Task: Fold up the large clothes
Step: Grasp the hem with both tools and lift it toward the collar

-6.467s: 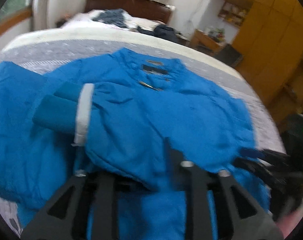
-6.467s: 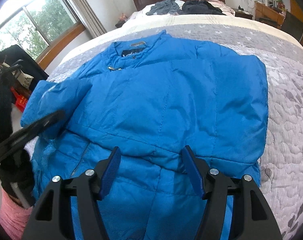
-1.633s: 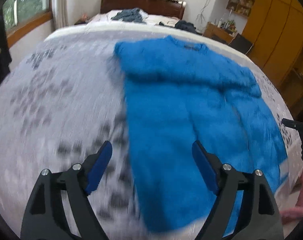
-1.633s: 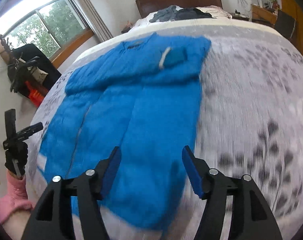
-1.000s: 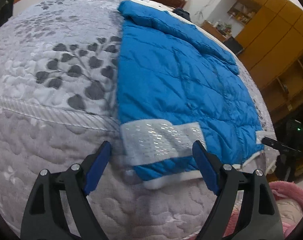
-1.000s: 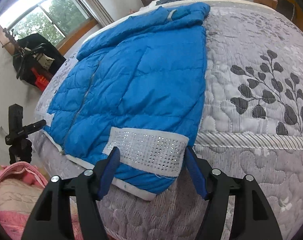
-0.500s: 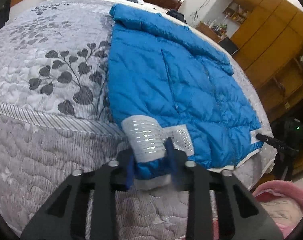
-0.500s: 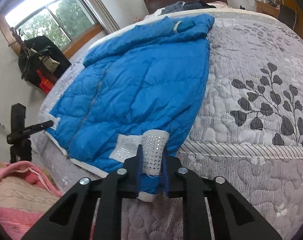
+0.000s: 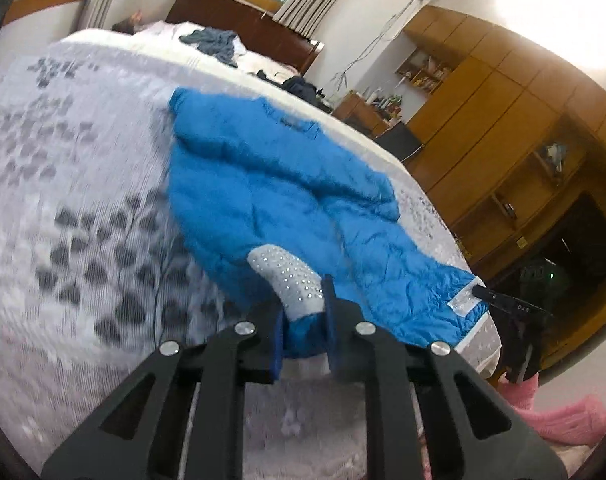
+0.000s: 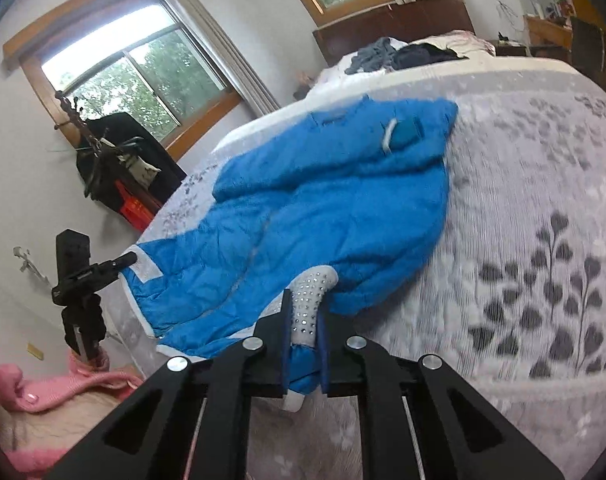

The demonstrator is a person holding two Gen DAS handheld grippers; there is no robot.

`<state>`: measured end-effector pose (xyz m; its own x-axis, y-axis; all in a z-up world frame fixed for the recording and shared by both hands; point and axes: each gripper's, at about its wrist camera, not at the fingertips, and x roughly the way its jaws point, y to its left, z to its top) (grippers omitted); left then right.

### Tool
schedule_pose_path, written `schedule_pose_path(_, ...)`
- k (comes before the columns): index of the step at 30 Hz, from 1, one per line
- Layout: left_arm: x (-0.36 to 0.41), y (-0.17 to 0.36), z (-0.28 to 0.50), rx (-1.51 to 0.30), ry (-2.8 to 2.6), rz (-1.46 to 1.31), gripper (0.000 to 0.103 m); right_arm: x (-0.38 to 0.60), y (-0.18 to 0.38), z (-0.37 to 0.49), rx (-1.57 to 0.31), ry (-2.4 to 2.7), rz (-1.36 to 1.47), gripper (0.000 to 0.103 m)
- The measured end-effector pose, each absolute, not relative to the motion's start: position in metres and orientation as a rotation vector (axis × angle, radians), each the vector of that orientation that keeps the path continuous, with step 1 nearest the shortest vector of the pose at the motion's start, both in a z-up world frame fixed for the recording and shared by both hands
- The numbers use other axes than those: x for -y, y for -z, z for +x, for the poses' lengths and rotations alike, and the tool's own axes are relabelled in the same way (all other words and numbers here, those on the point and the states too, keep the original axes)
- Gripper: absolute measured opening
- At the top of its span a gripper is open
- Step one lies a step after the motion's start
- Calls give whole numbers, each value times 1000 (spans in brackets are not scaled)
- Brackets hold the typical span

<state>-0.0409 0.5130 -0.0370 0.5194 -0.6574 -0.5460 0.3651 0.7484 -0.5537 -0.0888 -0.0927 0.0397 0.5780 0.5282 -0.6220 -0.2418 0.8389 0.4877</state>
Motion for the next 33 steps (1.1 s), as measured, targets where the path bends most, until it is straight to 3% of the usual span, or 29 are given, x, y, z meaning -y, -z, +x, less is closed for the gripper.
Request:
schedule_pose_path(14,-503,12,96,-775,666,-494,15,119,-76,47,-857,-498,474,10)
schedule_pose_path(24,-483,59,209,-936,579,-521,17,128,-39,155,-983,-442,554,10)
schedule_pose_path(33,-482,104,255,-1018,546,-574,18,136,11,209,-1087,-391,606,10)
